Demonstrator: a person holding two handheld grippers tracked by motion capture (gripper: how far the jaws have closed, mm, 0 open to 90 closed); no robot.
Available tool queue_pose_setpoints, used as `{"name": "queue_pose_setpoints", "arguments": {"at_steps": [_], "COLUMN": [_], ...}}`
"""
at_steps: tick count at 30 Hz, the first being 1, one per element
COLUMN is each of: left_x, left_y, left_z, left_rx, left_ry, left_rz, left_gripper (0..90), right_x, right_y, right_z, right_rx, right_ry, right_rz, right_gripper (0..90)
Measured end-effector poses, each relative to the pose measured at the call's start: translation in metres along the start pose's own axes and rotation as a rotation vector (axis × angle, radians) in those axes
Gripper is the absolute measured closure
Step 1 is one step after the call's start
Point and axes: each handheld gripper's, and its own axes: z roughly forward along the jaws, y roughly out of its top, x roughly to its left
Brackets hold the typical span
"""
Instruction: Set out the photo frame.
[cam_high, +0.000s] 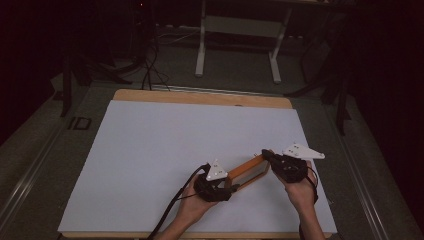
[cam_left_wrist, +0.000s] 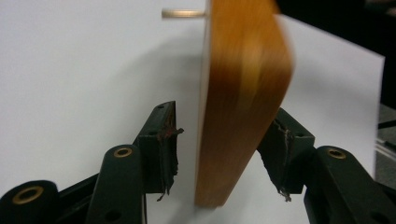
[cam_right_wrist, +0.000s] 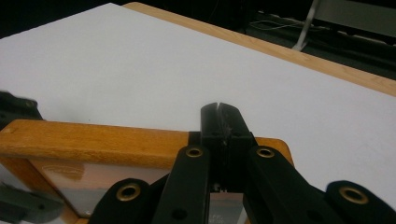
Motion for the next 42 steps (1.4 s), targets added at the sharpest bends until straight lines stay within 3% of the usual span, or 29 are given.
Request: {"name": "queue_pose_setpoints", "arguments": {"at_steps": [3, 5, 9, 15, 21, 25, 29, 35, 42], "left_x": [-0.002, -0.005, -0.005, -0.007, -0.009, -0.006, 0.001, 0.008, 0.021], "left_y": [-0.005, -0.007, -0.008, -0.004, 0.003, 0.014, 0.030, 0.054, 0.080], "left_z": [0.002, 0.005, 0.006, 0.006, 0.004, 0.002, -0.003, -0.015, -0.029], "left_rx": [0.016, 0.025, 0.019, 0.055, 0.049, 0.042, 0.010, -0.025, 0.014], "left_ry": [-0.018, 0.006, 0.021, 0.014, 0.013, -0.004, -0.039, -0.080, -0.144], "left_rz": [0.014, 0.041, 0.037, 0.101, 0.127, 0.132, 0.110, 0.126, 0.159], "left_gripper": [58.2, 59.5, 67.3, 68.7, 69.0, 69.0, 69.1, 69.1, 69.1], "right_x": [0.000, 0.000, -0.001, -0.004, -0.010, -0.014, -0.018, -0.022, -0.025], "right_y": [0.000, 0.000, 0.000, 0.000, 0.000, 0.000, 0.002, 0.004, 0.004], "right_z": [0.000, 0.000, 0.000, 0.000, -0.002, -0.007, -0.016, -0.026, -0.031], "right_rx": [-0.001, -0.001, -0.002, 0.002, 0.000, -0.004, -0.018, -0.038, -0.047], "right_ry": [-0.001, 0.002, 0.003, -0.003, -0.016, -0.035, -0.049, -0.056, -0.029], "right_rz": [0.002, 0.003, 0.000, 0.005, 0.019, 0.022, 0.018, 0.024, 0.045], "right_gripper": [89.6, 89.6, 89.6, 89.5, 89.5, 89.3, 88.2, 88.1, 87.0]}}
